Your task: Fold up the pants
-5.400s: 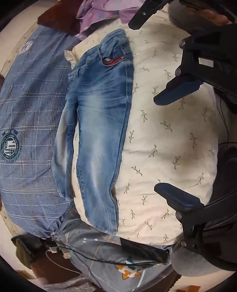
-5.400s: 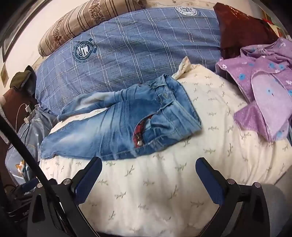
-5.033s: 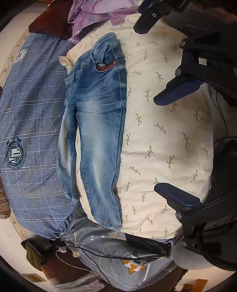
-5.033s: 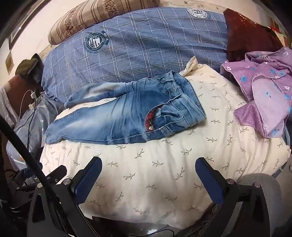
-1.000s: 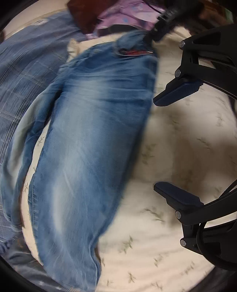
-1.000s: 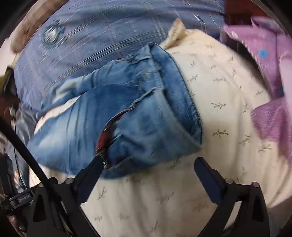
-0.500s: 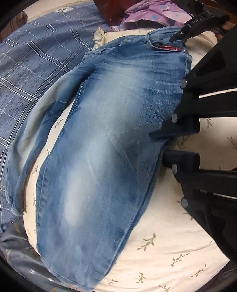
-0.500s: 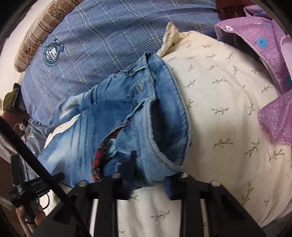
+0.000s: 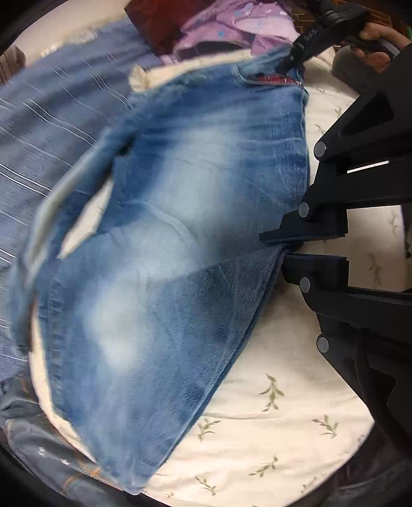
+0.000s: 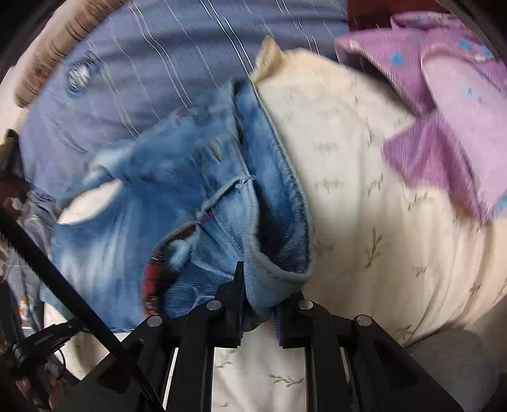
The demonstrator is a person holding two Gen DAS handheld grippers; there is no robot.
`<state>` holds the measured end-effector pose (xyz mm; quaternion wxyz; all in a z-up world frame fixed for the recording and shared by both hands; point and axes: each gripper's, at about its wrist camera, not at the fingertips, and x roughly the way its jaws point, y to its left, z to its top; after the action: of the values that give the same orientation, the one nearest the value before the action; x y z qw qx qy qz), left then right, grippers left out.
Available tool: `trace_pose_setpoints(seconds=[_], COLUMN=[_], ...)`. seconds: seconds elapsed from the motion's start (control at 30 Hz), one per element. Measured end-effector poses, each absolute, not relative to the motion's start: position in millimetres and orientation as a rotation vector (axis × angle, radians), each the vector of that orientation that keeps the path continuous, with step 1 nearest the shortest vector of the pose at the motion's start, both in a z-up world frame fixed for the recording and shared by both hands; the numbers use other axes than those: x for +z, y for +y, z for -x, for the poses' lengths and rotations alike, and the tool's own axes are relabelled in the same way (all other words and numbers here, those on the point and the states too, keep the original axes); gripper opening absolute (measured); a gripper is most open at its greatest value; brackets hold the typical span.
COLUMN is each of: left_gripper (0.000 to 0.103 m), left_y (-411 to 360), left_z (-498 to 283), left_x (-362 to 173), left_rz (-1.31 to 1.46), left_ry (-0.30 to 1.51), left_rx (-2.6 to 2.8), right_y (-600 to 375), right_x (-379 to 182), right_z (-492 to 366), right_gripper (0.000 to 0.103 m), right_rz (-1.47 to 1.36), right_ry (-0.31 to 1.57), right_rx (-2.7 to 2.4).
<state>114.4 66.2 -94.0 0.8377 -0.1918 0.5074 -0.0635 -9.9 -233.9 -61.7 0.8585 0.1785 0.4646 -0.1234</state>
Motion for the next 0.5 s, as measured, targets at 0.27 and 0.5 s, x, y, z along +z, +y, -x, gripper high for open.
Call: trace_pose_setpoints(seconds=[0.27,0.5], left_gripper=[0.043,0.052], left_y=[68,78], left_z=[-83,-38], left_x=[-83,-74], left_rz=[0.310,0.279], left_ry=[1.026,0.944], left_rx=[-0.110,-0.112], right_y=[-213,-173], right_x=[-50,-30], right_z=[25,54], right_gripper=[0.058,0.086], right_rz=[-0.270,-0.216], right_ry=[0.900,0.813], right_rx=[-0.304,-0.226])
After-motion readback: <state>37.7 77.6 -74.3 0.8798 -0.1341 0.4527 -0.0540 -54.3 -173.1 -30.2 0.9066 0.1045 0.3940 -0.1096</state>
